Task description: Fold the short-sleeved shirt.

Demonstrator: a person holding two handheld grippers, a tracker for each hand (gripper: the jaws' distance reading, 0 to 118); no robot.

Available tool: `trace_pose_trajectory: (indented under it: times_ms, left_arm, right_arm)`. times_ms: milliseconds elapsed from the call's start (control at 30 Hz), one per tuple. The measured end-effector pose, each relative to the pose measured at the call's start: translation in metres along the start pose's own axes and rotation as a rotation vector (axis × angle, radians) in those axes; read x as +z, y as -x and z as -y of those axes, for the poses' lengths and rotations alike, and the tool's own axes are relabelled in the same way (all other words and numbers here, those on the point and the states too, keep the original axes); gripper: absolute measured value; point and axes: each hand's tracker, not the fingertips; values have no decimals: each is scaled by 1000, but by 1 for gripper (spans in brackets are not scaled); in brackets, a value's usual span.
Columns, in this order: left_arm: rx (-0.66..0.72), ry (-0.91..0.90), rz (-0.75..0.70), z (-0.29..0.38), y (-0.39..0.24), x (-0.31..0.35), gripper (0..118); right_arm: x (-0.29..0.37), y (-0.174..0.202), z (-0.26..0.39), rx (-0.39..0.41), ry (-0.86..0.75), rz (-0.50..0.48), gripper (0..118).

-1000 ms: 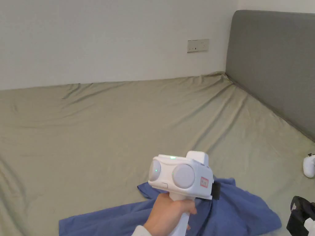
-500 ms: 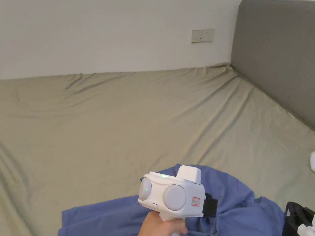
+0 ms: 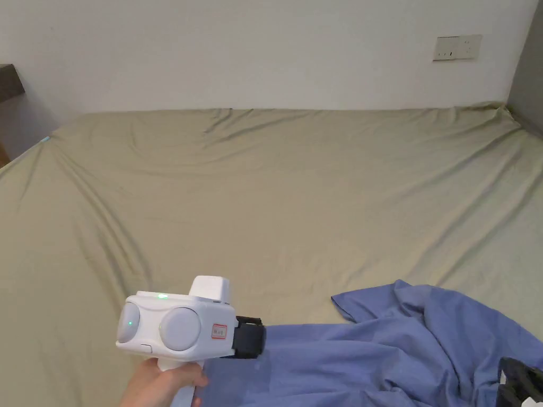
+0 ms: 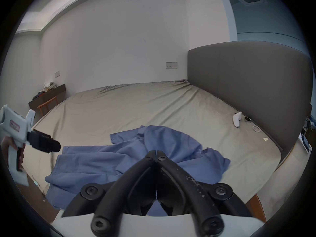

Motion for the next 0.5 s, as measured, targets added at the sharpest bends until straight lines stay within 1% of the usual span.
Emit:
trace_pose_trajectory:
  times_ms: [33, 133, 167, 200, 233, 267, 300, 333, 367, 400, 433, 467, 500]
  left_arm:
    - [37, 19, -30, -5, 9, -7, 78]
    - [75, 58, -48, -19, 28, -45, 78]
    - [83, 106, -71, -20, 31, -60, 76]
    - [94, 136, -76, -23, 41, -84, 70]
    - [101, 163, -65, -21, 44, -98, 56]
    - [116, 189, -59, -18, 45, -107, 35]
    - [133, 183, -67, -14, 45, -113, 26]
    - [127, 148, -118, -11, 41, -112, 17]
    - [120, 83, -129, -10, 39, -105, 1]
    - [127, 87, -111, -9, 38, -105, 0]
    - [147, 91, -62, -7, 37, -108, 0]
    - [154, 85, -120, -4, 34, -110, 0]
    - [131, 72, -129, -2, 31, -109, 0]
  right_arm:
    - [-3, 3, 1, 5, 7, -8, 2]
    - [-11, 8, 5, 23, 31, -13, 2]
    - [-15, 8, 6, 25, 40, -13, 2]
    - [-18, 8, 7, 26, 48, -12, 2]
    - [-21, 7, 7, 24, 57, -9, 2]
    - [-21, 6, 8, 25, 64, -7, 2]
    - [-23, 4, 8, 27, 69, -4, 2]
    - [-25, 3, 9, 30, 75, 5, 2]
    - [-27, 1, 9, 31, 79, 12, 2]
    - [-28, -1, 9, 31, 81, 17, 2]
    - [-30, -2, 9, 28, 85, 24, 2]
    - [-32, -4, 10, 25, 88, 28, 2]
    - [-32, -5, 10, 22, 88, 30, 2]
